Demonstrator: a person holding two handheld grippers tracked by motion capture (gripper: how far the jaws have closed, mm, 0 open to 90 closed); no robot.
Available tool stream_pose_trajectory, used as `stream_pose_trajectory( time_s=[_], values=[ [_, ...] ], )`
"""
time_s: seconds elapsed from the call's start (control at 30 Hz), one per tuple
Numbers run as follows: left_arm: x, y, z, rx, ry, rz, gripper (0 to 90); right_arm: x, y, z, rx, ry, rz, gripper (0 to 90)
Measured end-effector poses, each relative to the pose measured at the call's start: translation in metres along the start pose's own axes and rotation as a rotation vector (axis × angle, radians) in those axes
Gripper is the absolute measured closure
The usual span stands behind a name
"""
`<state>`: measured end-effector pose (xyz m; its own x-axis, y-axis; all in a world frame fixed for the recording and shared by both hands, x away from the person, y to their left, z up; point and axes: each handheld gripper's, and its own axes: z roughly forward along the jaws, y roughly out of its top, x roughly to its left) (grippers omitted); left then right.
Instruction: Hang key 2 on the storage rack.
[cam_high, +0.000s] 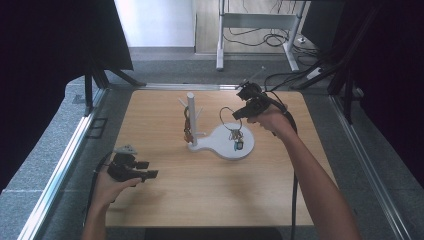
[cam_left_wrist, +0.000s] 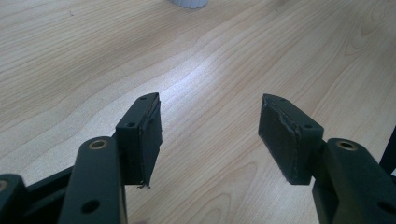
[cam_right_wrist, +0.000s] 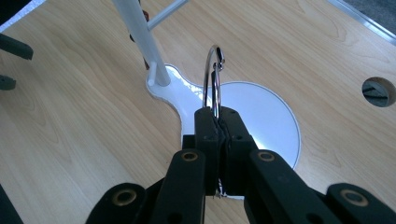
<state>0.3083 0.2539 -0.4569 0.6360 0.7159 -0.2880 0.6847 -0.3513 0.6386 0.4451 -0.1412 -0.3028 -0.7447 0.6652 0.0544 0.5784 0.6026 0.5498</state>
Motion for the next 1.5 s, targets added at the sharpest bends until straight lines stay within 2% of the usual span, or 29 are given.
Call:
stream_pose_trajectory(
  time_s=[0.97,1.5],
  values=[
    [0.000,0.000,-0.007,-0.019,-0.008,-0.001,40.0,0.002,0.028,0.010,-0.027,0.012,0.007,87.7],
    [0.001,-0.001,-0.014,-0.041,-0.021,-0.001,40.0,-0.002,0.041,0.023,-0.028,0.023,0.019,87.7]
  ],
)
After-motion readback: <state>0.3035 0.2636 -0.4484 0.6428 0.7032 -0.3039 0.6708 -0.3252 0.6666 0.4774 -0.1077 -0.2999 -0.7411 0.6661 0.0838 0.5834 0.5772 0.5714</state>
